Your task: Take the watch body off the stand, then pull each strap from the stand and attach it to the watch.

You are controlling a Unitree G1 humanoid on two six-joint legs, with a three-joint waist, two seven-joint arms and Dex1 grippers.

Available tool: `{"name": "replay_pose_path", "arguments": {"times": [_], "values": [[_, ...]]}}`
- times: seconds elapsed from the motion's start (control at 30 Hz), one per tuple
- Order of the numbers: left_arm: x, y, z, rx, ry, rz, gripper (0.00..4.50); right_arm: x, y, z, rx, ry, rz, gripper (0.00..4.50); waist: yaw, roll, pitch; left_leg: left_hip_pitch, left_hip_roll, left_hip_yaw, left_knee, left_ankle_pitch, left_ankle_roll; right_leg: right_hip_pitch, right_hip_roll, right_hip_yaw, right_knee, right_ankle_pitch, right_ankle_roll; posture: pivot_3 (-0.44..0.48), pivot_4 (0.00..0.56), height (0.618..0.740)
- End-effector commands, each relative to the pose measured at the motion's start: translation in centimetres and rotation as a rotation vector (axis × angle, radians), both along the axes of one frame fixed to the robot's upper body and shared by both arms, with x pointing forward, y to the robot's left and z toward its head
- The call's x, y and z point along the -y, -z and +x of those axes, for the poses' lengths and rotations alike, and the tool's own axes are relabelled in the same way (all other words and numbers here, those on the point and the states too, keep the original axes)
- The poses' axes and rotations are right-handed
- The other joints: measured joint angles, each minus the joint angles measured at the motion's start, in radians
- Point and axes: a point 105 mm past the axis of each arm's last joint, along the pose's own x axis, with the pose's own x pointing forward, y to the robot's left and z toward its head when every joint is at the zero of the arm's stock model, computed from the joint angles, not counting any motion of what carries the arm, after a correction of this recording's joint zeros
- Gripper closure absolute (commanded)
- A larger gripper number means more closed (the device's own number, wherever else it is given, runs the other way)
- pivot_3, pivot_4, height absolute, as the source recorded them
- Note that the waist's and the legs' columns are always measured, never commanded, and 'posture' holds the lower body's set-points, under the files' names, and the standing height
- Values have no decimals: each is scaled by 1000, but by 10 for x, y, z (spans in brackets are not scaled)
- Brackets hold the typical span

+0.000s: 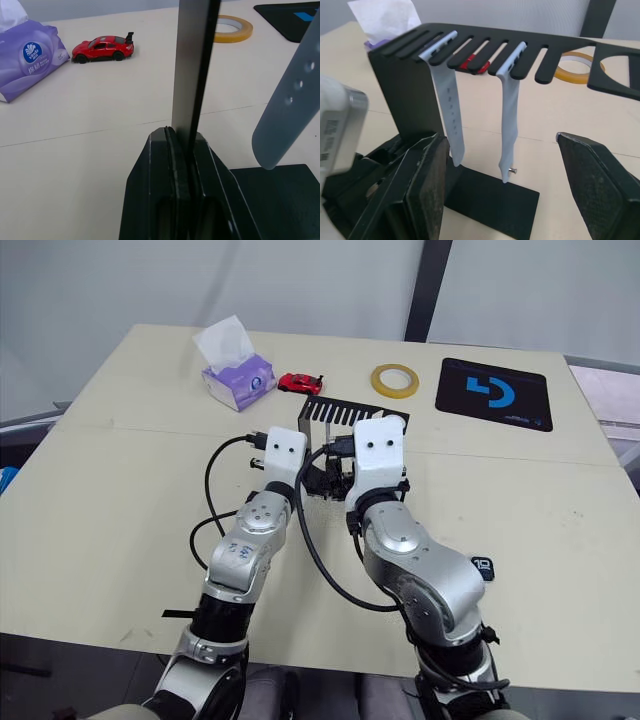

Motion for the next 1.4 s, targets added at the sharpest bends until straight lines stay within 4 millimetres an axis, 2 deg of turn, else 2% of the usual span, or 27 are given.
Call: {"name": "replay_pose_path", "arguments": {"times": [0.03, 0.33, 0.8, 1.27, 1.4], "values": [[7, -12, -3, 47, 13, -19, 4500, 1, -12, 3, 57, 22, 32, 869, 0, 0, 0, 0, 0, 0, 0, 0, 0, 0, 0, 0, 0, 0, 0, 0, 150, 738], [11, -15, -4, 57, 18, -26, 4500, -3, -10, 13, 68, 61, 53, 869, -2, 0, 0, 0, 0, 0, -1, 0, 0, -1, 0, 0, 0, 0, 0, 0, 150, 738], [13, -16, -4, 57, 29, -23, 4500, 1, -12, 26, 97, 125, 78, 869, -5, 0, 0, -1, 0, 0, -1, 0, 0, -1, 0, 0, 0, 0, 0, 0, 150, 738], [13, -18, -3, 63, 25, -29, 4500, -7, -8, 24, 78, 104, 96, 869, -9, 0, 0, -1, 0, 0, -2, 0, 0, -1, -1, 0, 0, 0, 0, 0, 150, 738], [15, -19, -2, 65, 27, -31, 4500, -9, -8, 24, 78, 96, 101, 2130, -12, 0, 0, -1, 0, 0, -2, 0, 0, -1, -1, -1, -1, 0, 0, 0, 150, 738]]}}
